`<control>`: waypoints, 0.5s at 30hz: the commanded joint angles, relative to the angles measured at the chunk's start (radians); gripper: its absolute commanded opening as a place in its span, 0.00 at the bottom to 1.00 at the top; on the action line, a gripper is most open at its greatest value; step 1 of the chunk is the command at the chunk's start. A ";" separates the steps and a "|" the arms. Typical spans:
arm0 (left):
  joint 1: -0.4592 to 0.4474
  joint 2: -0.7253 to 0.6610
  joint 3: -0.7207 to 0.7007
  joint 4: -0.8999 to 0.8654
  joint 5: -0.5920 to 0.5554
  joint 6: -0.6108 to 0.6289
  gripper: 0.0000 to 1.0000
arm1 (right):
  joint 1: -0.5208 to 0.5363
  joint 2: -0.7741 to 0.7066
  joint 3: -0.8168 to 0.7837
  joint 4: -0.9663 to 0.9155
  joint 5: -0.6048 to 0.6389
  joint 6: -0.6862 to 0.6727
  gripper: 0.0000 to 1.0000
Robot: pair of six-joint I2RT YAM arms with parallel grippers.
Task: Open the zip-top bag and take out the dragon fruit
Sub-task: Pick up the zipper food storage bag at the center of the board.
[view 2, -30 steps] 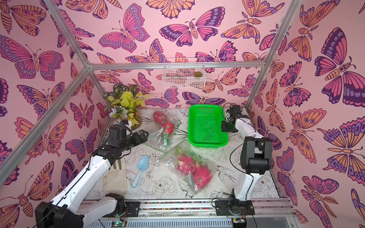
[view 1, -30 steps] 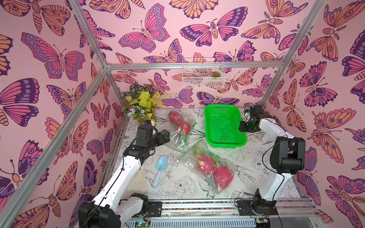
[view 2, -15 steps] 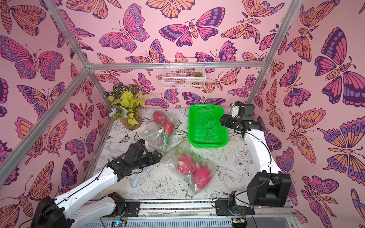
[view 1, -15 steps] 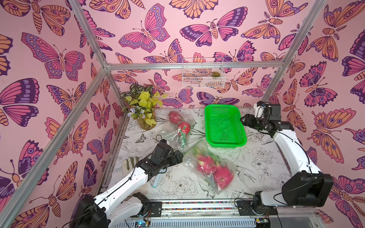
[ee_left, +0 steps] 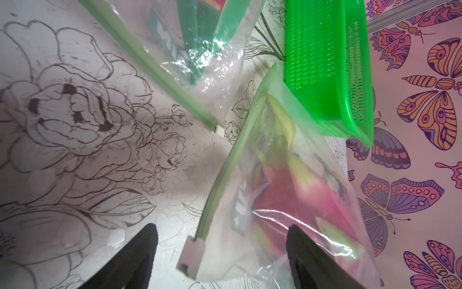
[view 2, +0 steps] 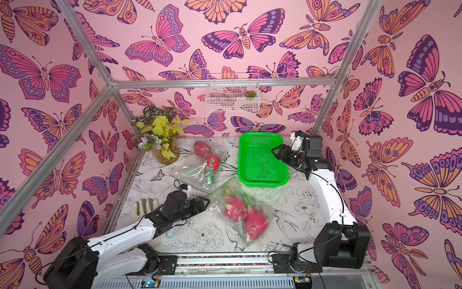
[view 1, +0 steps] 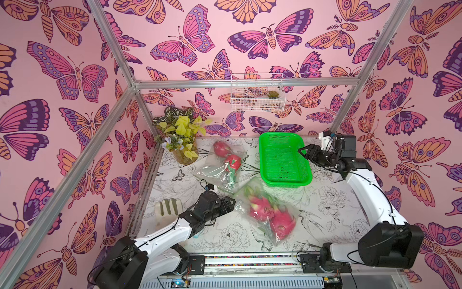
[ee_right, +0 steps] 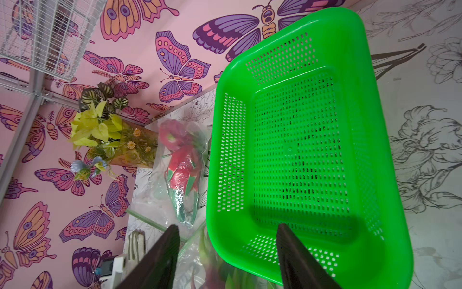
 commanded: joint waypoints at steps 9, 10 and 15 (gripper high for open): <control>-0.001 0.136 -0.054 0.358 0.052 -0.007 0.45 | -0.002 -0.006 0.011 0.007 -0.069 0.012 0.64; -0.001 0.136 -0.050 0.364 0.058 0.004 0.39 | -0.002 -0.005 0.014 0.004 -0.074 0.011 0.64; 0.010 0.066 0.038 0.236 0.110 0.151 0.08 | -0.003 -0.017 0.032 0.011 -0.141 0.006 0.64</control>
